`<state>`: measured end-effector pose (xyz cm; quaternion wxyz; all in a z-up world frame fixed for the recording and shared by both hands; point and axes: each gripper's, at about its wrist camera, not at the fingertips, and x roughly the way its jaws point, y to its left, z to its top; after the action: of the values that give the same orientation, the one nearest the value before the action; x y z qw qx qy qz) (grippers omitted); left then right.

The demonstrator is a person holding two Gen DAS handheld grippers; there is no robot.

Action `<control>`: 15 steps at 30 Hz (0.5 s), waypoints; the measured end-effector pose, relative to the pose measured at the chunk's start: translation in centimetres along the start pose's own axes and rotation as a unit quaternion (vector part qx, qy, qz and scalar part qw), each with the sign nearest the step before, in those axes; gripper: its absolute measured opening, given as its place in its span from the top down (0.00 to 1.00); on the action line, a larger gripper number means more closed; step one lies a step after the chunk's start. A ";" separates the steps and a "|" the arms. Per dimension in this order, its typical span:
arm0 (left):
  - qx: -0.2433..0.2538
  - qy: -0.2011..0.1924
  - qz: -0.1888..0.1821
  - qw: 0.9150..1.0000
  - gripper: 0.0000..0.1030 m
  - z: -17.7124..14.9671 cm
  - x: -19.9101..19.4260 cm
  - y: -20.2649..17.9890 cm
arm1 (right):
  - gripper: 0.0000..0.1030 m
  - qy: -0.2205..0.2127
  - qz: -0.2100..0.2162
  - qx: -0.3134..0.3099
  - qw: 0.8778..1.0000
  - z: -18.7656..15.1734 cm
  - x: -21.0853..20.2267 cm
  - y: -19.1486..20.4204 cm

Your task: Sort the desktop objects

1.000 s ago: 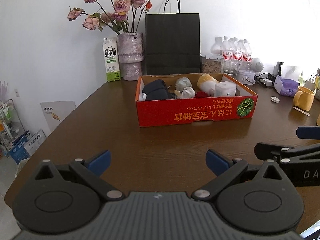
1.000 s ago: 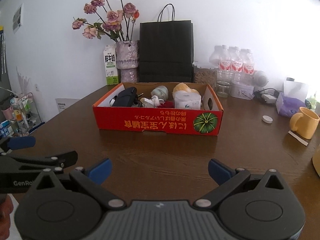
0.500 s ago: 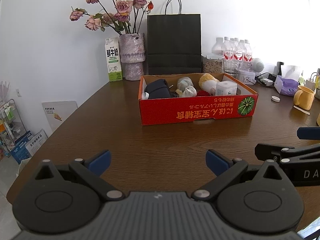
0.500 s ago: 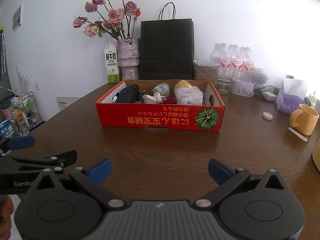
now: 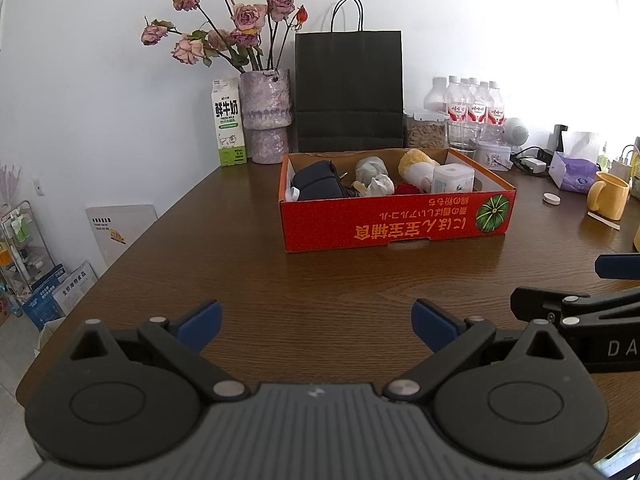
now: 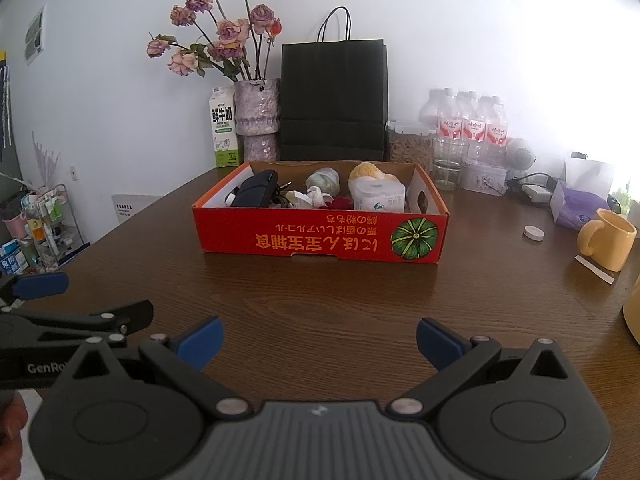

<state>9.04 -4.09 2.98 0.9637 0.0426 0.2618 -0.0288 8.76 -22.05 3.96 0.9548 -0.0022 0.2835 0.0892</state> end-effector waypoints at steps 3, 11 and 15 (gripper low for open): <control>0.000 0.000 -0.001 1.000 0.00 0.0 0.0 0.0 | 0.00 0.000 0.000 0.000 1.000 0.0 0.0 0.0; -0.001 0.000 -0.002 1.000 0.00 0.1 0.1 0.0 | 0.00 -0.001 0.001 0.002 1.000 0.1 -0.2 -0.2; -0.002 -0.002 -0.001 1.000 0.00 0.1 0.0 0.0 | 0.00 -0.002 0.001 0.001 1.000 0.2 -0.2 -0.1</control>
<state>9.08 -4.06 3.08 0.9644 0.0403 0.2597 -0.0296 8.73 -22.21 4.22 0.9554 -0.0010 0.2814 0.0901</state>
